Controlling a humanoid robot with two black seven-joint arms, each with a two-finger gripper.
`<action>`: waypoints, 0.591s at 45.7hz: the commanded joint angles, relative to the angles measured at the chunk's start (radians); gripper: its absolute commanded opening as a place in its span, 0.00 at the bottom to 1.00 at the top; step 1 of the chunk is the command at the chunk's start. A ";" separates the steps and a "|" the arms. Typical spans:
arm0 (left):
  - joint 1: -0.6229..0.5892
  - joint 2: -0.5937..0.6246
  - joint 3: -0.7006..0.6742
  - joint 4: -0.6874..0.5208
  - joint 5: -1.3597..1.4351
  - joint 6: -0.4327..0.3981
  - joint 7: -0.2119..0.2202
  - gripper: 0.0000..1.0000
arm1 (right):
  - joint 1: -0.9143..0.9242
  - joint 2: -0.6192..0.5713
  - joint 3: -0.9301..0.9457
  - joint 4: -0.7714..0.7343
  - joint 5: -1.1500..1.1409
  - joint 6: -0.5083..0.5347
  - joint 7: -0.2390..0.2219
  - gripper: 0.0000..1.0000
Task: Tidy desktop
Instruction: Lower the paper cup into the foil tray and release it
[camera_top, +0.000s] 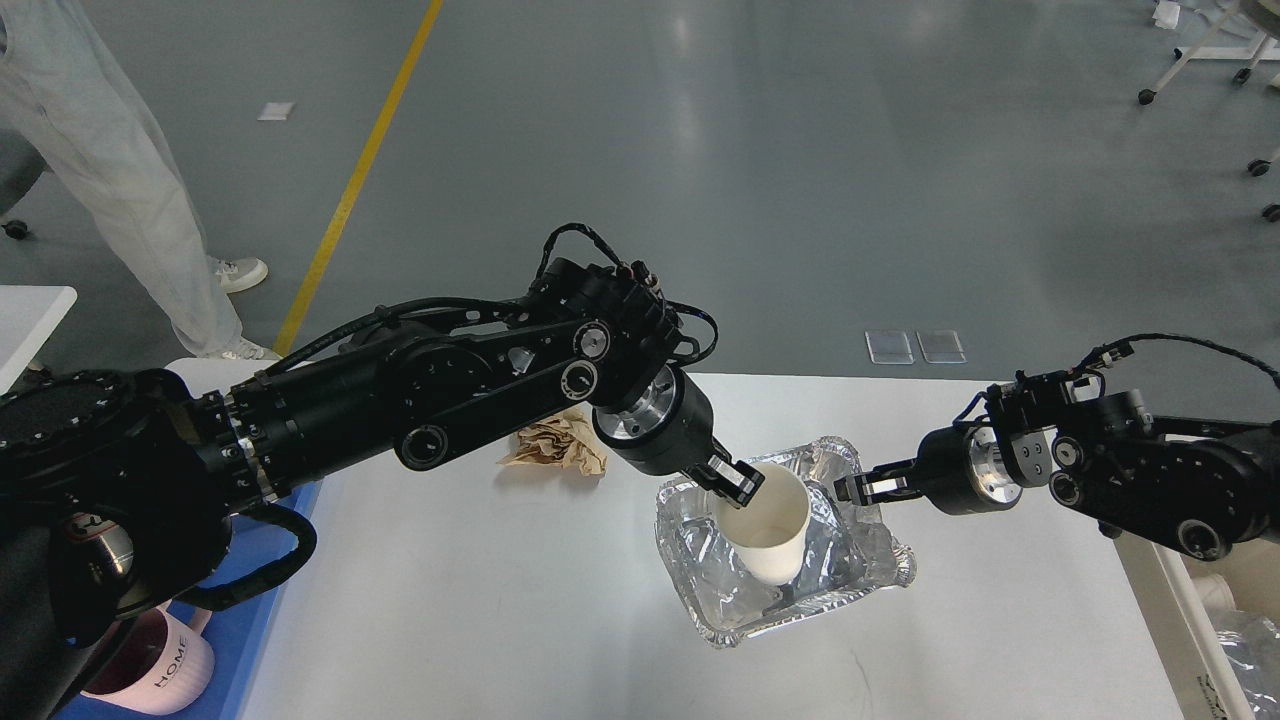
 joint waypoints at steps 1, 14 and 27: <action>0.001 -0.012 0.000 0.009 0.000 0.000 0.000 0.09 | 0.000 0.000 0.000 0.004 0.000 0.002 0.000 0.00; 0.001 -0.075 0.005 0.078 0.002 0.000 0.001 0.09 | 0.029 -0.002 -0.023 0.030 0.002 0.002 0.004 0.00; -0.001 -0.113 0.006 0.126 0.003 0.000 0.001 0.09 | 0.034 -0.005 -0.026 0.041 0.002 0.002 0.004 0.00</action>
